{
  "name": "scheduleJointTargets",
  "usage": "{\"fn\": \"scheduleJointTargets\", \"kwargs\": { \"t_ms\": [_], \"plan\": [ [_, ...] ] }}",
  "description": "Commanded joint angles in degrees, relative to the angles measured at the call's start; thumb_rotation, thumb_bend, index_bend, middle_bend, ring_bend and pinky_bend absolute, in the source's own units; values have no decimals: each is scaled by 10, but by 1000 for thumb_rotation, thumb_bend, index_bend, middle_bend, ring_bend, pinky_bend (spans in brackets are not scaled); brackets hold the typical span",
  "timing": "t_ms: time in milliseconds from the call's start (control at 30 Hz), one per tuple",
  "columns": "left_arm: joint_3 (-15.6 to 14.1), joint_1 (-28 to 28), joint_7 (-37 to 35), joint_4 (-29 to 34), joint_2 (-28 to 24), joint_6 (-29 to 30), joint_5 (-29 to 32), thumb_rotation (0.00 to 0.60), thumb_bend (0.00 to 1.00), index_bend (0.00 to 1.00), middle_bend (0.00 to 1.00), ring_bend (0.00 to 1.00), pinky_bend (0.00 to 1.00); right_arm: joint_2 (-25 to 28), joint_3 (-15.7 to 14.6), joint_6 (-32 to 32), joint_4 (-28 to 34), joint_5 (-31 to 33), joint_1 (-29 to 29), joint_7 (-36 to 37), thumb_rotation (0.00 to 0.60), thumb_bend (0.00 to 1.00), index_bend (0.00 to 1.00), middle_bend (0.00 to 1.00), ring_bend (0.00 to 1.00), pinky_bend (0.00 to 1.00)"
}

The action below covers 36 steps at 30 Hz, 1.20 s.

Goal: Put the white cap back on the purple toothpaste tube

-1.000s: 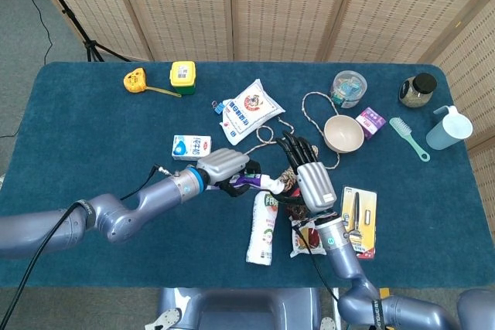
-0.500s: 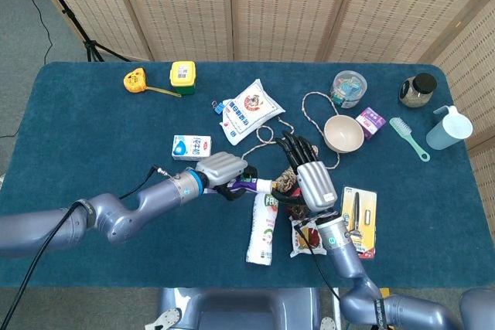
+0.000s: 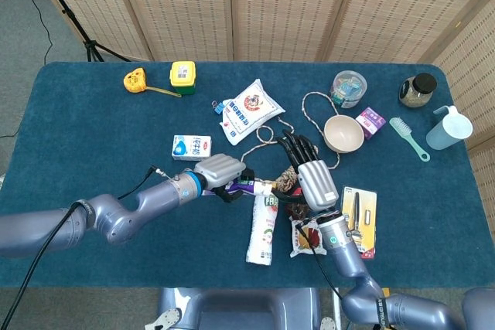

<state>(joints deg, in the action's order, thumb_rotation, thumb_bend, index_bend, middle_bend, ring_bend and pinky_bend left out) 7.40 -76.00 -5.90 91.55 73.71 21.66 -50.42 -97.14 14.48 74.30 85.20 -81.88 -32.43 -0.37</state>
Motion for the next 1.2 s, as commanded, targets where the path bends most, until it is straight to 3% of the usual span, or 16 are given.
{"fn": "scheduleJointTargets", "kwargs": {
  "t_ms": [33,767,1000,1200],
  "plan": [
    [0,-1,1,-1,2,2,1,600,700,583,487,440,500,-1,1,-1,1,0,-2,-1,600,171,0,0,0,11],
    [-2,4,7,5,-1,31,8,600,701,584,487,440,500,14,12,-2,4,15,-2,3,600,172,0,0,0,4],
    [-5,24,13,15,-18,48,-17,600,700,584,487,440,500,46,17,-16,16,30,4,36,600,170,0,0,0,0],
    [-11,44,31,20,-31,74,-47,600,701,584,489,441,500,87,29,-46,45,61,15,117,600,171,0,0,0,0]
  ]
}}
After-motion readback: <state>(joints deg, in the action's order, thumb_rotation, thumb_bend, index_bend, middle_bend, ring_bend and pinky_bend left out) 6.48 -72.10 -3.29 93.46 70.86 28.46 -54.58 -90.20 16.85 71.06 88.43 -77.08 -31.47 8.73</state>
